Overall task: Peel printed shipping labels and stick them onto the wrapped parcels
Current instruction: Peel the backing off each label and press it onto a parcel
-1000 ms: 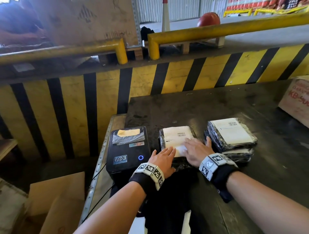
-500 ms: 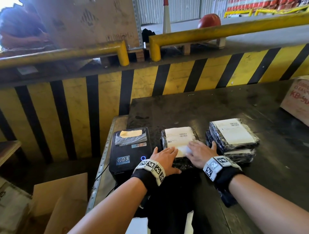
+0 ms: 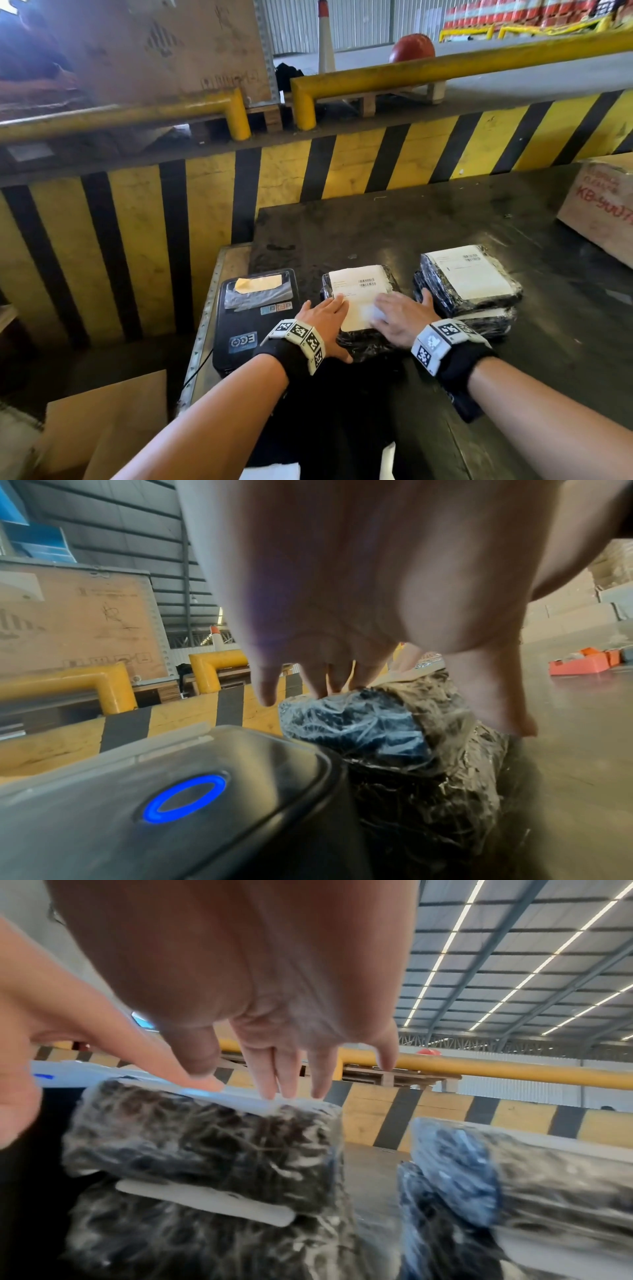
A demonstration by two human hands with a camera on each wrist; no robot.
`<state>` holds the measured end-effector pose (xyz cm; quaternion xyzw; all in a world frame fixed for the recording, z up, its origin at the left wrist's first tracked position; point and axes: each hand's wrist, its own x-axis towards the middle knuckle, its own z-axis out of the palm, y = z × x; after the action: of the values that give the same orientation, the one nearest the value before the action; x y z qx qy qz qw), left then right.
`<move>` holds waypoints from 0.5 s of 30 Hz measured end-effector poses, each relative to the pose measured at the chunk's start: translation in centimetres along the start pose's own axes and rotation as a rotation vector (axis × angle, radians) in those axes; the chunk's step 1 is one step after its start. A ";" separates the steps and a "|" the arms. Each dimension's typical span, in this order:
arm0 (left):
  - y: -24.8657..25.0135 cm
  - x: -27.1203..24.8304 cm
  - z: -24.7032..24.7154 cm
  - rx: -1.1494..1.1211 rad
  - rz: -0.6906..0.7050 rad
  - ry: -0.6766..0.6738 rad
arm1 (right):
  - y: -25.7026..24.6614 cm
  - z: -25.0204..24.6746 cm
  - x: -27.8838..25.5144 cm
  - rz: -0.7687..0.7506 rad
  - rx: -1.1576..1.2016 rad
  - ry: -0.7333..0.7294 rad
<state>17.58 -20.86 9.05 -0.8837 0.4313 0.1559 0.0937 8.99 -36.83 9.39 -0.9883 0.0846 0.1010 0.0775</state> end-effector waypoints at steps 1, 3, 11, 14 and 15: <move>0.0 0.0 0.0 0.003 -0.001 -0.006 | -0.8 0.2 0.0 -0.034 0.001 0.005; -0.1 -0.1 0.1 -0.002 -0.008 -0.006 | -2.2 1.1 -0.4 -0.107 0.018 -0.016; -0.1 -0.3 0.2 -0.005 0.005 -0.047 | 0.7 2.3 -1.4 -0.018 0.106 -0.003; 0.1 -0.2 -0.2 0.031 -0.003 -0.055 | -0.1 1.4 -0.8 -0.005 0.035 0.007; 0.1 -0.1 -0.3 0.050 -0.007 -0.054 | -0.8 1.3 -0.8 -0.025 0.033 0.024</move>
<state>17.47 -20.94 9.41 -0.8780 0.4292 0.1685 0.1282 8.14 -35.71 8.42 -0.9890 0.0745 0.0870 0.0939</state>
